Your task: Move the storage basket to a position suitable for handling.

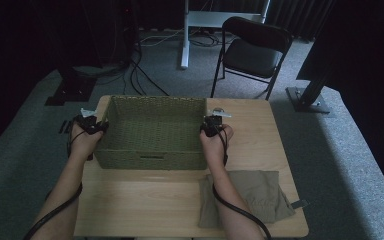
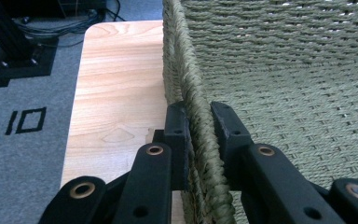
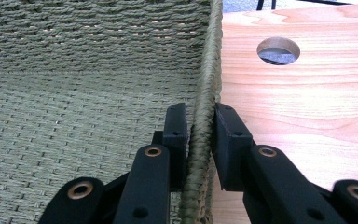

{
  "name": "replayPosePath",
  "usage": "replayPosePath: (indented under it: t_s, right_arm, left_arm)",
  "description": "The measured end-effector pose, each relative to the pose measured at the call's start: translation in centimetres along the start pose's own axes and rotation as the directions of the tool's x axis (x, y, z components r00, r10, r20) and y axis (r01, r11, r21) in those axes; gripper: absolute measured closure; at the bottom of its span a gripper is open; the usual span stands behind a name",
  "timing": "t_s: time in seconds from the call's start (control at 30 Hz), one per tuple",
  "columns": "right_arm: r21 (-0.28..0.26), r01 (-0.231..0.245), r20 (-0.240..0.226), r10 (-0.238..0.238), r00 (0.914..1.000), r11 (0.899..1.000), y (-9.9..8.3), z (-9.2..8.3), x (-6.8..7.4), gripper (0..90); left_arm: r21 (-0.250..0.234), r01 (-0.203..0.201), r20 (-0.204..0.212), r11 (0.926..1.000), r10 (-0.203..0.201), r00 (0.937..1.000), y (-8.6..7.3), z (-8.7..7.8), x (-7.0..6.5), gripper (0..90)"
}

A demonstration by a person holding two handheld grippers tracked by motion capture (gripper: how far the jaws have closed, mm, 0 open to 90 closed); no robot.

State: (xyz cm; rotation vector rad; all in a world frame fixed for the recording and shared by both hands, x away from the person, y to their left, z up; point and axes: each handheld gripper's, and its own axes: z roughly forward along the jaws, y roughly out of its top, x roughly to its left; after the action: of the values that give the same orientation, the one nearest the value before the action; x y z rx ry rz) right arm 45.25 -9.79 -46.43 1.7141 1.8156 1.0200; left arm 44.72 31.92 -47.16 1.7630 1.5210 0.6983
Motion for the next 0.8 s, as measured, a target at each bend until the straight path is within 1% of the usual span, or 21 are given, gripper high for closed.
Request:
replayPosePath:
  t_s: [0.1, 0.17, 0.23, 0.27, 0.47, 0.5, 0.6, 0.67, 0.77, 0.8]
  right_arm:
    - [0.002, -0.004, -0.008, 0.004, 1.0000, 1.000, 0.2, 0.1, -0.2, 76.5]
    - [0.007, 0.004, -0.005, -0.004, 1.0000, 1.000, 0.3, 0.1, -0.3, 76.6]
    - [0.008, 0.004, -0.003, -0.004, 1.0000, 1.000, 0.3, 0.2, -0.3, 76.6]
    - [0.014, 0.013, 0.005, -0.013, 0.9999, 1.000, 0.5, 0.2, -0.4, 76.9]
    - [0.018, 0.018, 0.009, -0.018, 0.9998, 1.000, 0.6, 0.2, -0.7, 77.0]
    - [0.021, 0.024, 0.012, -0.024, 0.9996, 0.999, 0.8, 0.3, -1.1, 77.1]
    - [0.021, 0.020, 0.014, -0.021, 0.9997, 1.000, 0.8, 0.2, -1.6, 77.0]
    - [0.021, 0.015, 0.012, -0.015, 0.9998, 1.000, 0.9, 0.1, -2.1, 77.0]
    - [0.021, 0.016, 0.019, -0.016, 0.9997, 1.000, 0.9, 0.0, -2.8, 77.0]
    - [0.023, 0.015, 0.021, -0.015, 0.9997, 1.000, 1.0, -0.1, -3.1, 77.1]
  left_arm:
    - [-0.007, 0.024, 0.011, 0.9997, -0.024, 0.9997, -0.1, 0.1, 0.0, 79.2]
    - [-0.005, 0.014, 0.006, 0.9999, -0.014, 0.9999, 0.0, 0.1, -0.1, 79.1]
    - [-0.004, 0.014, 0.005, 0.9999, -0.014, 0.9999, 0.0, 0.1, -0.2, 79.2]
    - [-0.004, 0.029, 0.010, 0.9996, -0.029, 0.9995, 0.1, 0.2, -0.3, 79.3]
    - [0.005, 0.026, 0.010, 0.9997, -0.026, 0.9996, 0.3, 0.4, -0.8, 79.2]
    - [0.009, 0.016, 0.007, 0.9998, -0.016, 0.9998, 0.4, 0.5, -1.1, 79.2]
    - [0.009, 0.015, 0.012, 0.9998, -0.015, 0.9998, 0.5, 0.6, -1.5, 79.2]
    - [0.002, 0.007, 0.026, 1.0000, -0.007, 0.9996, 0.5, 0.9, -2.1, 79.0]
    - [0.006, -0.005, 0.022, 1.0000, 0.005, 0.9997, 0.8, 1.2, -2.8, 79.0]
    - [0.009, -0.002, 0.024, 1.0000, 0.002, 0.9997, 0.8, 1.2, -3.1, 79.0]
